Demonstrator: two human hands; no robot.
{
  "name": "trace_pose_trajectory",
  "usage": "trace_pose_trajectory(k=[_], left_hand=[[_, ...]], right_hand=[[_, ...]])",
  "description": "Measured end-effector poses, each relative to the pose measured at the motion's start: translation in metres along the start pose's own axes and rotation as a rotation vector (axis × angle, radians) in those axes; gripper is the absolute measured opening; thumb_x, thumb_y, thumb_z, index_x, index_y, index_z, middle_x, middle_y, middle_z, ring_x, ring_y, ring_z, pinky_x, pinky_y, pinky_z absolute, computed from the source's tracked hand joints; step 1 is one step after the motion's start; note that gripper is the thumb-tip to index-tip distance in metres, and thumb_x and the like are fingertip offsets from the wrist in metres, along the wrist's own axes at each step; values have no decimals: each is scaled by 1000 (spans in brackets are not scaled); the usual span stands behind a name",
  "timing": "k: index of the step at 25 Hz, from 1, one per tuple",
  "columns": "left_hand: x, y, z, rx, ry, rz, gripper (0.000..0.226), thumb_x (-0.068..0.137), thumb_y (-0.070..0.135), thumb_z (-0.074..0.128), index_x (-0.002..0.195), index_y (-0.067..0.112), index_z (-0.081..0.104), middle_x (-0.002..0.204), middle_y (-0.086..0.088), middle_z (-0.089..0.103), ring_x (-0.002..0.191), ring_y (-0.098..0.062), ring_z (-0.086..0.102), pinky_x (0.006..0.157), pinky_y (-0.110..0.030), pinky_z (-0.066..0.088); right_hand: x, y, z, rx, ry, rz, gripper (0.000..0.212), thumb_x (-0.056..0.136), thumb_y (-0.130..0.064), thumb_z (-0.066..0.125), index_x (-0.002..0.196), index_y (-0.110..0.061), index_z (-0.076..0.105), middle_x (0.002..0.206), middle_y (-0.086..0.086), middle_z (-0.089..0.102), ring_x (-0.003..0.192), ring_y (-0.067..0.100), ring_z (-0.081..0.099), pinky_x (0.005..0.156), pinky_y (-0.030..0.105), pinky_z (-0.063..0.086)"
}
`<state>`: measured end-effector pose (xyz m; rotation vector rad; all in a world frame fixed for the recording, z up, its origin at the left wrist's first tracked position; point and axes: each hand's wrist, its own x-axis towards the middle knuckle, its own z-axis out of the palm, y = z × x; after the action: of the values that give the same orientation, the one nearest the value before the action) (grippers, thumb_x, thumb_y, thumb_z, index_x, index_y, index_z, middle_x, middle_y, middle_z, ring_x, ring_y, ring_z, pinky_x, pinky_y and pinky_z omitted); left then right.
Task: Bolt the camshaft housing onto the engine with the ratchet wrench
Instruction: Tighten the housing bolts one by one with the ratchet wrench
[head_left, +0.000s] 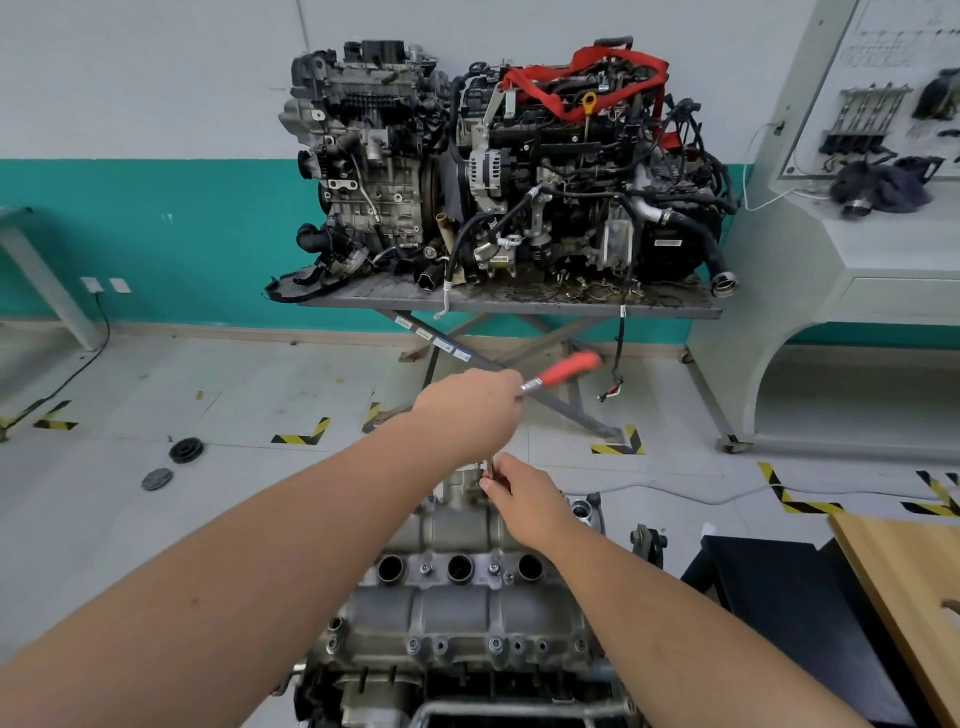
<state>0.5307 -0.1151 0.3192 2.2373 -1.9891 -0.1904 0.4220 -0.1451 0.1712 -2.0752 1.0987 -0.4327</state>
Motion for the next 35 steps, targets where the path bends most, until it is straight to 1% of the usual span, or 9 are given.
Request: trace_pose_trajectory(k=[5, 7, 10, 14, 16, 22, 25, 31, 35], left_hand=[[-16, -9, 33, 266, 457, 272, 42, 94, 58, 46, 81, 20, 59, 90, 2, 52, 87, -24, 54, 78, -39, 40], [-20, -15, 48, -38, 584, 211, 49, 89, 62, 47, 86, 16, 64, 104, 0, 58, 95, -22, 55, 80, -38, 43], [-27, -8, 70, -785, 488, 106, 42, 93, 57, 41, 115, 27, 59, 121, 11, 57, 112, -10, 56, 94, -34, 48], [-17, 12, 63, -1651, 308, -281, 50, 101, 58, 26, 99, 34, 69, 93, 1, 75, 81, -12, 70, 77, -33, 45], [-10, 8, 55, -1773, 218, -381, 49, 103, 52, 36, 86, 20, 69, 74, -5, 71, 65, -17, 66, 70, -32, 43], [0, -1, 19, -1231, -10, -470, 24, 94, 21, 39, 86, 7, 56, 62, -3, 71, 72, -19, 75, 83, -38, 52], [5, 0, 3, -826, -84, -373, 24, 91, 16, 38, 81, 6, 59, 63, -1, 73, 70, -15, 73, 66, -31, 47], [4, 11, 4, -19, -23, -80, 14, 100, 27, 37, 89, 23, 44, 82, -2, 57, 69, -22, 55, 58, -33, 42], [-10, 12, 18, 209, 114, 65, 21, 100, 44, 45, 90, 28, 54, 86, 3, 43, 75, -22, 44, 66, -33, 31]], right_hand=[[3, -1, -3, -33, -3, -13, 18, 100, -24, 53, 98, -7, 58, 83, 1, 62, 80, 21, 56, 63, 28, 39], [2, -3, -2, 8, -8, 6, 14, 100, -22, 54, 99, -9, 58, 86, 2, 61, 79, 19, 55, 59, 17, 35], [3, -3, -2, -18, -30, -9, 13, 98, -22, 49, 98, -11, 57, 85, 2, 64, 81, 22, 58, 64, 26, 42], [5, 1, -2, 35, -34, 42, 13, 99, -24, 50, 92, -12, 51, 82, -1, 59, 72, 17, 50, 62, 29, 38], [5, 2, 0, 36, -36, 44, 15, 99, -27, 52, 89, -17, 50, 82, -3, 59, 71, 14, 49, 62, 26, 38], [6, 5, 2, 38, -34, 48, 16, 100, -32, 53, 87, -25, 49, 83, -6, 60, 73, 10, 53, 61, 24, 37], [7, 4, 0, 41, -42, 38, 20, 100, -30, 54, 82, -32, 47, 82, -11, 59, 74, 6, 53, 62, 23, 37], [7, 3, 0, 70, -60, 52, 10, 98, -26, 57, 93, -17, 58, 80, -11, 58, 74, 7, 54, 63, 22, 38], [9, 2, 1, 99, -59, 56, 13, 94, -21, 58, 82, -19, 55, 73, -10, 55, 67, 3, 49, 59, 21, 33]])
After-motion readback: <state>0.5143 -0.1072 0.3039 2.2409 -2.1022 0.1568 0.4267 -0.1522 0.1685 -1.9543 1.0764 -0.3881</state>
